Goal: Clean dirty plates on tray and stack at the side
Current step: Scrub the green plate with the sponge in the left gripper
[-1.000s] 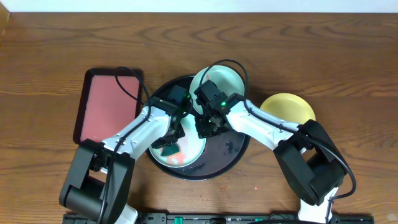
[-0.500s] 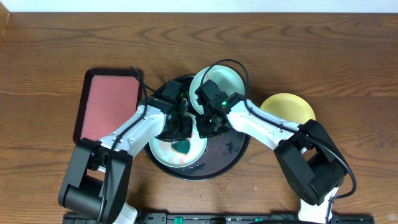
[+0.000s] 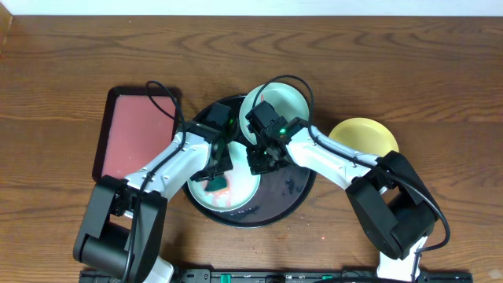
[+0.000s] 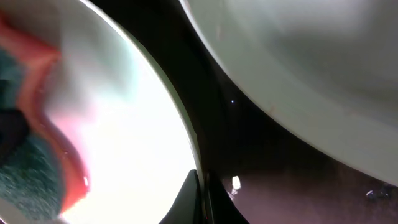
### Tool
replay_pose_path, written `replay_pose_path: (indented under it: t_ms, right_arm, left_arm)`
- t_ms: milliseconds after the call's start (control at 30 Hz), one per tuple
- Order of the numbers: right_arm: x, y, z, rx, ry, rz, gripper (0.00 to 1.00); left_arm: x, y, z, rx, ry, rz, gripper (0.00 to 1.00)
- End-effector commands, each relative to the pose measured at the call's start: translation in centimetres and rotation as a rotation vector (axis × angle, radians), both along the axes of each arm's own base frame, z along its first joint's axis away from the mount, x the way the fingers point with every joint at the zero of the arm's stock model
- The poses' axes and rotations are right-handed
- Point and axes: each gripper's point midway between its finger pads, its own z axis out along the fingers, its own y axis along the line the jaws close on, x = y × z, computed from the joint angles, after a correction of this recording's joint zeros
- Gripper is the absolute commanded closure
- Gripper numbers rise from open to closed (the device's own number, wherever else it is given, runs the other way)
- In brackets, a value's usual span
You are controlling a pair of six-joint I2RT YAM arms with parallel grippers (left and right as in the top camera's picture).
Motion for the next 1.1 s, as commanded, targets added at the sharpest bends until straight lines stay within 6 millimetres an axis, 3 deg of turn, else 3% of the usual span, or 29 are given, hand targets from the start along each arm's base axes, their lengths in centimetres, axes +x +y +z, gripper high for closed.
replay_pose_path:
  t_ms: [0, 133, 267, 367, 533, 700, 833, 1067]
  right_arm:
    - [0.5, 0.2, 0.3, -0.001, -0.018, -0.003, 0.99]
    - [0.5, 0.2, 0.3, -0.002, -0.017, -0.002, 0.99]
    - [0.5, 0.2, 0.3, -0.002, -0.017, -0.003, 0.99]
    - [0.5, 0.1, 0.3, -0.003, -0.016, -0.003, 0.99]
    - [0.4, 0.1, 0.3, -0.004, -0.015, -0.002, 0.99]
    - [0.4, 0.1, 0.3, -0.005, -0.014, -0.003, 0.99]
    - [0.4, 0.1, 0.3, -0.005, -0.014, -0.002, 0.99]
    - [0.4, 0.1, 0.3, -0.005, -0.014, -0.002, 0.99]
  left_arm:
    - [-1.1, 3.0, -1.1, 0.135, 0.034, 0.04, 0.92]
    - [-2.9, -1.8, -1.5, -0.144, 0.15, -0.172, 0.93]
    - [-4.6, -6.5, -0.3, -0.444, 0.199, -0.409, 0.93]
    - [-4.9, -7.7, 0.3, -0.528, 0.194, -0.475, 0.92]
    - [-3.1, -6.5, -0.5, -0.424, 0.132, -0.435, 0.92]
    - [-1.0, -0.5, -1.5, -0.057, 0.069, -0.16, 0.93]
    - [-1.3, 4.2, -0.8, 0.203, 0.035, 0.036, 0.92]
    - [-1.4, 4.4, -0.5, 0.216, 0.041, 0.058, 0.92]
